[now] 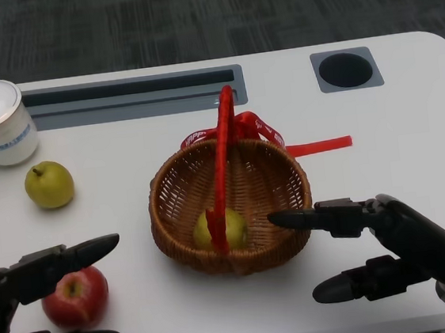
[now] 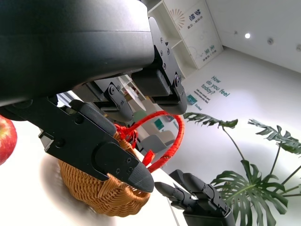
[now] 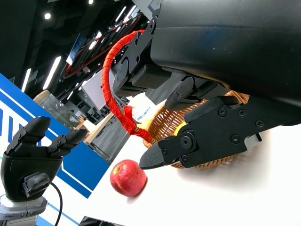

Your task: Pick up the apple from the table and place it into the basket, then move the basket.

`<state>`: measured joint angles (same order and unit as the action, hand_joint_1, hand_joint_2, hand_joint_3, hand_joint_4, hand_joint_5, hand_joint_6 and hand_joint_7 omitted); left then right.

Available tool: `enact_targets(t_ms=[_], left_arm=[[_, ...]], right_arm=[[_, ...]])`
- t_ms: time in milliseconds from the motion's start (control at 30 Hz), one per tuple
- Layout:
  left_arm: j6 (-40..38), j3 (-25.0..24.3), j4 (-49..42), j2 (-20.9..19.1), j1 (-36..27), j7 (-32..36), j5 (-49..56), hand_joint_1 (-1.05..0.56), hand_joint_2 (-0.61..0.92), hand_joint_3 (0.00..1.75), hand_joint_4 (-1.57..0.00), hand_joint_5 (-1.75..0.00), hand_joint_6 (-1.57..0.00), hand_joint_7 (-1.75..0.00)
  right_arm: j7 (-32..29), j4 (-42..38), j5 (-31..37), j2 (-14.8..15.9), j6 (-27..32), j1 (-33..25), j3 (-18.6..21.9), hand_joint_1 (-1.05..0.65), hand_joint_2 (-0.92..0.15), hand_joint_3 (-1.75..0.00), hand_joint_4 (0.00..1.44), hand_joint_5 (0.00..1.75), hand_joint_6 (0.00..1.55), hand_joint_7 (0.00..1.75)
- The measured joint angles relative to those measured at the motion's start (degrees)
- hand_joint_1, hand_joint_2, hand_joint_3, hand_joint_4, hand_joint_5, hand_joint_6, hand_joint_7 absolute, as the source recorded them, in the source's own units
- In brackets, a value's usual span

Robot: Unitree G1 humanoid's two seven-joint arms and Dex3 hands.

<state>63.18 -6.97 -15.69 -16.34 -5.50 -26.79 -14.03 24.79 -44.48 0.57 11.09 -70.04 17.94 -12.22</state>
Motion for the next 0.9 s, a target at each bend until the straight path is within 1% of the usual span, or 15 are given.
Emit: enact_targets(t_ms=[400, 600, 667, 700, 800, 900], left_arm=[[0.02, 0.05, -0.07, 0.0, 0.09, 0.0, 0.05, -0.48, 0.67, 0.0, -0.84, 0.0, -0.75, 0.0], [-0.04, 0.04, -0.07, 0.0, 0.07, 0.01, 0.06, -0.48, 0.67, 0.0, -0.81, 0.0, -0.74, 0.0], [0.08, -0.4, -0.15, 0.04, 0.09, 0.31, 0.9, -0.52, 0.67, 0.0, -0.74, 0.0, -0.7, 0.0], [0.22, -1.01, -0.25, 0.06, 0.11, 0.75, 2.1, -0.56, 0.68, 0.0, -0.68, 0.0, -0.66, 0.0], [0.68, -3.96, -0.68, -0.07, 0.25, 3.16, 8.98, -0.68, 0.69, 0.0, -0.41, 0.0, -0.48, 0.0], [0.92, -7.24, -2.06, -0.46, 1.12, 6.99, 19.05, -0.79, 0.7, 0.0, -0.18, 0.0, -0.3, 0.0]], right_arm=[[0.0, 0.31, 0.01, 0.0, 0.03, -0.21, 0.02, -0.35, -0.82, 0.0, 0.63, 0.0, 0.53, 0.0], [0.0, 0.45, 0.0, 0.0, 0.07, -0.31, 0.02, -0.35, -0.82, 0.0, 0.64, 0.0, 0.54, 0.0], [0.01, 0.46, 0.0, 0.0, 0.07, -0.34, 0.02, -0.35, -0.82, 0.0, 0.64, 0.0, 0.53, 0.0], [0.01, 0.45, 0.0, 0.0, 0.07, -0.36, 0.02, -0.35, -0.82, 0.0, 0.64, 0.0, 0.53, 0.0], [0.0, 0.45, 0.02, 0.0, 0.06, -0.38, 0.04, -0.36, -0.82, 0.0, 0.64, 0.0, 0.53, 0.0], [-0.01, 0.44, 0.13, 0.0, 0.04, -0.4, 0.08, -0.36, -0.82, 0.0, 0.64, 0.0, 0.53, 0.0]])
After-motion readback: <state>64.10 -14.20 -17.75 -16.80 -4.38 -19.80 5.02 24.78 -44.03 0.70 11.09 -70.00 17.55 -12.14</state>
